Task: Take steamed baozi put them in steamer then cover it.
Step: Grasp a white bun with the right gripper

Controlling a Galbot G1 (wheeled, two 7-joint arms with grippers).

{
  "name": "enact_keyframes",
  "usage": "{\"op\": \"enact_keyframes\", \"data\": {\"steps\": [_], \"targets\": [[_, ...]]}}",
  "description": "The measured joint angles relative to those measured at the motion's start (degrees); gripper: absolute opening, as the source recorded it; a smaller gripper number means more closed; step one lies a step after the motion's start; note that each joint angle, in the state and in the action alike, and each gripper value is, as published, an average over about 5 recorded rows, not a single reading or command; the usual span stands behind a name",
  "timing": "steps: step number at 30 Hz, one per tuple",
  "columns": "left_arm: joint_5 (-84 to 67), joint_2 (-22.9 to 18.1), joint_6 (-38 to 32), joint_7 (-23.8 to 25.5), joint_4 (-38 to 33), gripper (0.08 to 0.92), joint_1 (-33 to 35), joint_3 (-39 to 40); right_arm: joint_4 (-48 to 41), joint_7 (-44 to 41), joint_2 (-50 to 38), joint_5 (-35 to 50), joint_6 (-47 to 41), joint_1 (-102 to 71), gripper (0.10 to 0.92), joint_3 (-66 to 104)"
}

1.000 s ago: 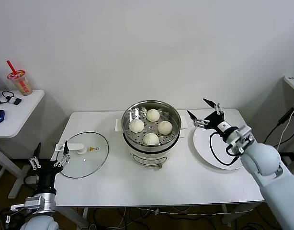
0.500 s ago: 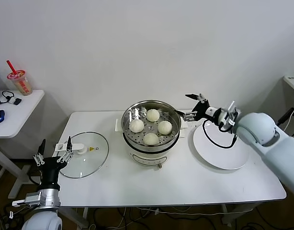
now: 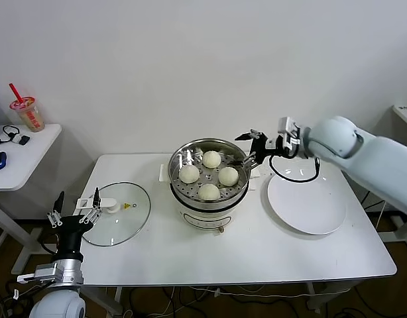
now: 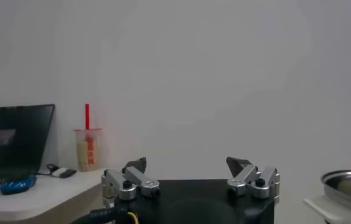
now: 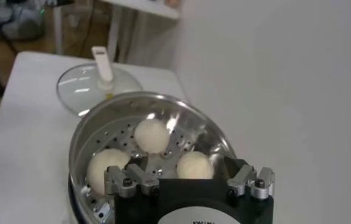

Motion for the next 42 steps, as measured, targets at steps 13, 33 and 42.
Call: {"op": "enact_keyframes", "data": {"steps": [13,33,42], "targets": [[0.8,0.1,0.0,0.0,0.4,0.823,-1.0,0.0,-15.8,-12.6,14.6,5.1,1.5,17.2,0.823,-22.2],[0.1,1.2,0.1,0.0,1.0,0.823,-1.5,-0.1,-33.2,-18.9,34.9,6.9,1.3,19.5,0.823,-34.5],[0.2,1.6,0.4,0.0,0.9,0.823,-1.9,0.1,-38.8,-19.1,39.5,5.1,1.3,16.6,0.823,-34.6]]}}
